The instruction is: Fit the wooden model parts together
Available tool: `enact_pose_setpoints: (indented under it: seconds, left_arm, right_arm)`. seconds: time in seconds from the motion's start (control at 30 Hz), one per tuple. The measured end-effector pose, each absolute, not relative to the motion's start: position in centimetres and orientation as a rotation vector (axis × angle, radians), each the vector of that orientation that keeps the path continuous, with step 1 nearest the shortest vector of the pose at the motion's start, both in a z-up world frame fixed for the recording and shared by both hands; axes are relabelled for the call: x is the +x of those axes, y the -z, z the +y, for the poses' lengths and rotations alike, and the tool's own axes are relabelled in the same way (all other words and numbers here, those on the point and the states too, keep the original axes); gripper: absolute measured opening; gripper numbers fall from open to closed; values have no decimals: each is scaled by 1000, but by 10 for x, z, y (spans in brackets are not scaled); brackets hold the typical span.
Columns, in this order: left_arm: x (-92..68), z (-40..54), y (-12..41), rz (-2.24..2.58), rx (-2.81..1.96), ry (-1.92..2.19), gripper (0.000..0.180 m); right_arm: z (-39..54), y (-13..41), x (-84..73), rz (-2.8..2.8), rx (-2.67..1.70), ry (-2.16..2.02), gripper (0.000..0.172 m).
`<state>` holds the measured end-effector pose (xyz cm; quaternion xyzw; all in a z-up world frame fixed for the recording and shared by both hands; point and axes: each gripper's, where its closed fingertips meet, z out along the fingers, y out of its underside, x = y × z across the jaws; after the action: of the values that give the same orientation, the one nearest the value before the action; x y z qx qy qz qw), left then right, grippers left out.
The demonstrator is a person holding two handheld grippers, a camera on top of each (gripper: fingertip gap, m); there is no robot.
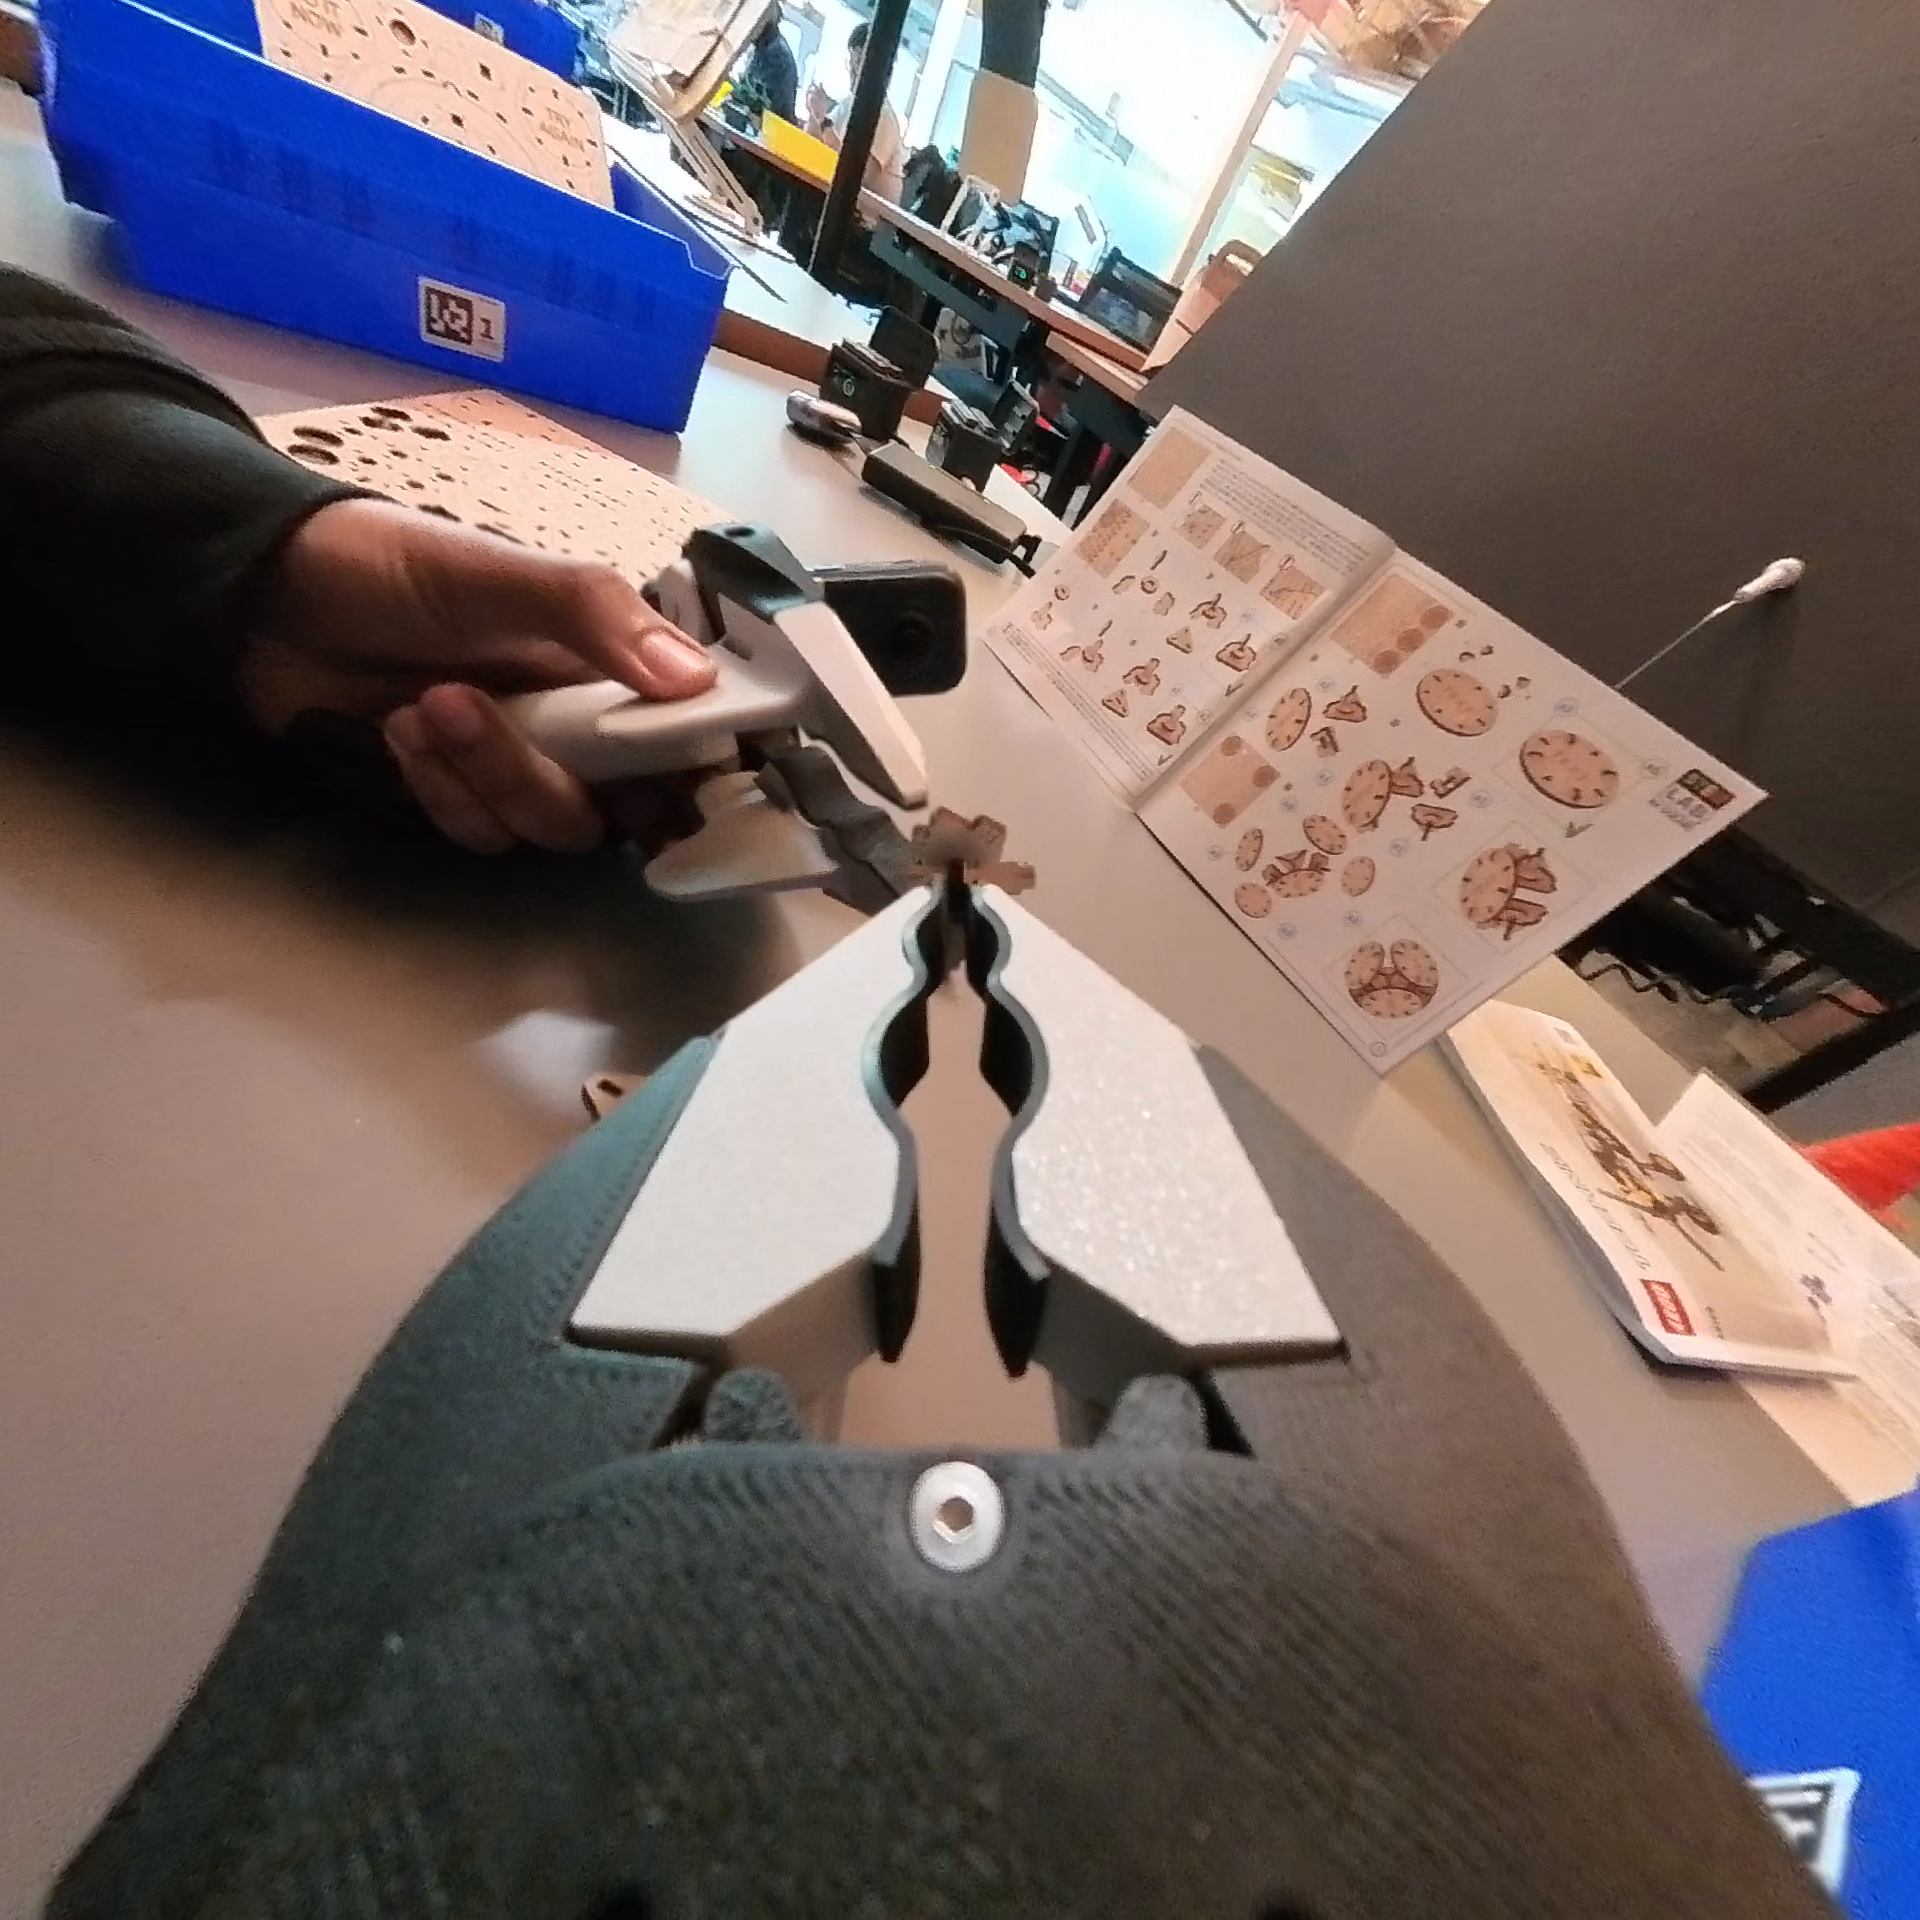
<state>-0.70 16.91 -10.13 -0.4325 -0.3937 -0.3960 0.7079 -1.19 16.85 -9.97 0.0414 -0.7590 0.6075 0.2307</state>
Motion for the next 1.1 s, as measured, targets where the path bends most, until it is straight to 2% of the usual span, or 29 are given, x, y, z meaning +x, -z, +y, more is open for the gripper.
enact_pose_setpoints:
  seconds: [0.37, 0.83, 1.1]
  left_arm:
    - [5, 171, 86, -738, -990, 913, 31]
    - [10, 175, 86, -716, -1010, 940, 16]
    - [4, 171, 88, -744, -1034, 855, 16]
  right_arm:
    - [167, 93, 4, -1998, 277, -1698, 0]
    - [166, 90, 11, -1986, 311, -1732, 0]
    - [167, 92, 6, -1971, 283, -1696, 4]
